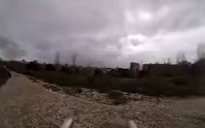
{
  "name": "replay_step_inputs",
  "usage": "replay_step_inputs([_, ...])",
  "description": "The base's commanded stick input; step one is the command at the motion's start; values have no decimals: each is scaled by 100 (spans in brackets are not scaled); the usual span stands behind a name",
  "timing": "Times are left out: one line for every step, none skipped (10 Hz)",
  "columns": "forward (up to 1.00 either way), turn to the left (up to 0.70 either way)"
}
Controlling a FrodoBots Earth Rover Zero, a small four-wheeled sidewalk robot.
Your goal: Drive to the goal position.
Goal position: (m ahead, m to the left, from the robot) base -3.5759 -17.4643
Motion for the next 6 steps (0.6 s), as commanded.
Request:
replay_step_inputs([0,-70])
replay_step_inputs([0,-70])
replay_step_inputs([0,-70])
replay_step_inputs([0,-70])
replay_step_inputs([0,-70])
replay_step_inputs([0,-70])
